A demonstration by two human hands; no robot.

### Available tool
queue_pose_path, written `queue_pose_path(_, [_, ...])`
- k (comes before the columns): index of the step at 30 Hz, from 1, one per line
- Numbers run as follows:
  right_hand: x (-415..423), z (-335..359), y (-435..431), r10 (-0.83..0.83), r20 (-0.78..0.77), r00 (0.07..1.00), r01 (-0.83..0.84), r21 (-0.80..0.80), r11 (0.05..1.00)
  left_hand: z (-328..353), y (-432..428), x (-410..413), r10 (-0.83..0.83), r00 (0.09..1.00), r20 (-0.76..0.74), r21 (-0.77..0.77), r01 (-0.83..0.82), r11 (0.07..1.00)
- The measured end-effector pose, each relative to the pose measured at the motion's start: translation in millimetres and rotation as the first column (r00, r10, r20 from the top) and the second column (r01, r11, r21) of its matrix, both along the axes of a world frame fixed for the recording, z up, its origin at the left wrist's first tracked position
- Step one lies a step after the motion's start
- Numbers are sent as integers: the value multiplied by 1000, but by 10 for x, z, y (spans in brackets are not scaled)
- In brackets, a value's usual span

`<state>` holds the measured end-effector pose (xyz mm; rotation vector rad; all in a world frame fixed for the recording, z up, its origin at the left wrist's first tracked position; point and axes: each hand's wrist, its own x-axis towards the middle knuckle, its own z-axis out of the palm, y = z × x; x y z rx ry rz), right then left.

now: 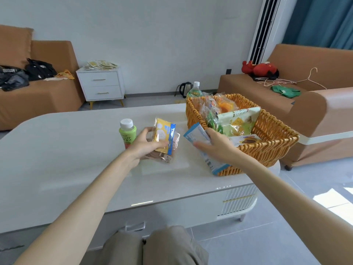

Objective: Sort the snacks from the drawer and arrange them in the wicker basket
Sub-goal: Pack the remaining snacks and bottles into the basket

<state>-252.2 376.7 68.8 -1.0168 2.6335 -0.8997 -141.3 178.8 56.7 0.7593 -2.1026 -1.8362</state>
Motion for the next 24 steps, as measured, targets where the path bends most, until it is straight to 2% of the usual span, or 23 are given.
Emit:
queue_pose_path(5, [-117,414,493,-97,-20,995,91,-182,979,580,347,-143,-25,985,-172,31,31,999])
queue_pose_path(9, [-410,581,882,-227,-80,971,203,-240,949,892,664,-448,-130,968,-212,-26,127,992])
queue_pose_path(12, [-727,642,1070,-260,-172,950,224,-200,954,1018,872,-776,-215,951,-222,-82,201,976])
queue_pose_path(16, [-1163,605,1159,-271,-210,940,255,-101,962,1054,1066,-1263,-240,945,-224,-166,205,965])
queue_pose_path(19, [-1513,552,1137,-337,-138,932,317,-147,937,986,1138,-1620,-263,942,-209,-221,216,951])
queue_pose_path(21, [-1742,526,1113,-393,-19,919,380,-213,900,925,1161,-1839,-289,941,-176,-254,240,937])
queue_pose_path(23, [-1935,482,1096,-443,79,893,448,-253,858,869,1170,-2003,-311,944,-112,-286,269,919])
queue_pose_path(24, [-2025,444,1089,-464,72,883,467,-225,855,837,1161,-2078,-333,941,-66,-303,299,905])
